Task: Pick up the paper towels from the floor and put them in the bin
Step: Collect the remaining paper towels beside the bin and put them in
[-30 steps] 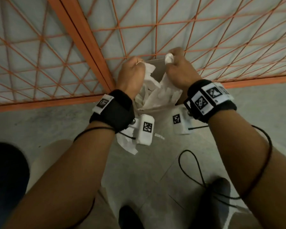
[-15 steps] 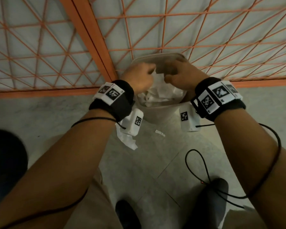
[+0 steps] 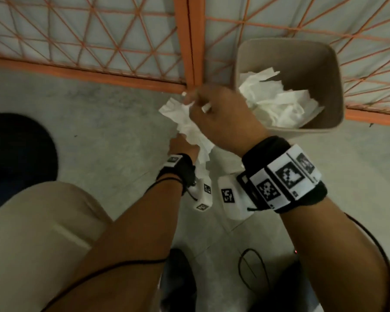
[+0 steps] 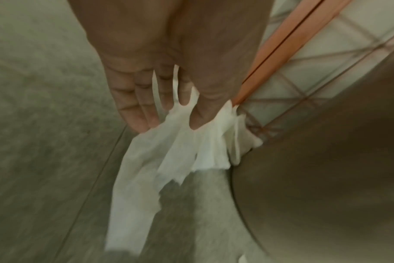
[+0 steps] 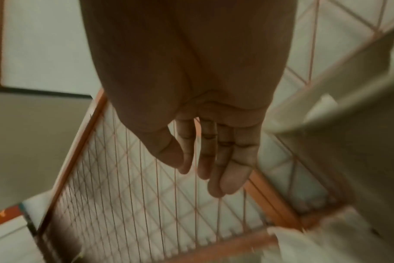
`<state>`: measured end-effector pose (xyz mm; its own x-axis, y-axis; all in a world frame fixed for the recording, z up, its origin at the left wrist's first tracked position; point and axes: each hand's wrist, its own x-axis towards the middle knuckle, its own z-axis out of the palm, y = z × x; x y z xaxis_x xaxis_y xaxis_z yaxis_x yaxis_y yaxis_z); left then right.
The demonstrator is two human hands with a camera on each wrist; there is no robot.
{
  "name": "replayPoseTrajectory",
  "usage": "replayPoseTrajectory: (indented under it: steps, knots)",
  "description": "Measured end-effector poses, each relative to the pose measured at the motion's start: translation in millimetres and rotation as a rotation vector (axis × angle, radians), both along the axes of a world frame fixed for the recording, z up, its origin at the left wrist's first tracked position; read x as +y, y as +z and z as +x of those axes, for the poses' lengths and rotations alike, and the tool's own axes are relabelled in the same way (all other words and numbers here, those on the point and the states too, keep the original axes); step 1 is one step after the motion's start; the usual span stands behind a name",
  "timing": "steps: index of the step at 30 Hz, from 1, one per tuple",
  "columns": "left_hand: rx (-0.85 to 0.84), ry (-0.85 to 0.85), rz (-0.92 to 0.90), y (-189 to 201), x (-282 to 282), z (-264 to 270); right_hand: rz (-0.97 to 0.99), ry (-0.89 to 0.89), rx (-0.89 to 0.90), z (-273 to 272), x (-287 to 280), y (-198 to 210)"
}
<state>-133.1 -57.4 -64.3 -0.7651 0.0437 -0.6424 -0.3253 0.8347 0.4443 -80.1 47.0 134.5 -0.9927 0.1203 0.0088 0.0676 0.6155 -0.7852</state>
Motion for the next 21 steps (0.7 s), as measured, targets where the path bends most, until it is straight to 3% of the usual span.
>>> replayPoseTrajectory:
  steps: [3, 7, 14, 21]
  knots:
    - [-0.034, -0.014, -0.050, -45.7, 5.2, 16.1, 0.001, 0.067, -0.283, -4.2, -10.4, -52.8]
    - [0.065, 0.031, -0.099, -45.4, 2.7, 35.6, 0.067, -0.007, -0.517, -9.5, -8.7, -125.4]
    - [0.146, -0.036, -0.060, -30.3, -14.4, 57.1, 0.198, -0.074, -0.674, -16.5, -13.4, -197.0]
    - [0.115, 0.296, 0.130, -8.8, -33.3, 86.7, 0.240, -0.084, -0.635, -4.5, 0.1, -217.7]
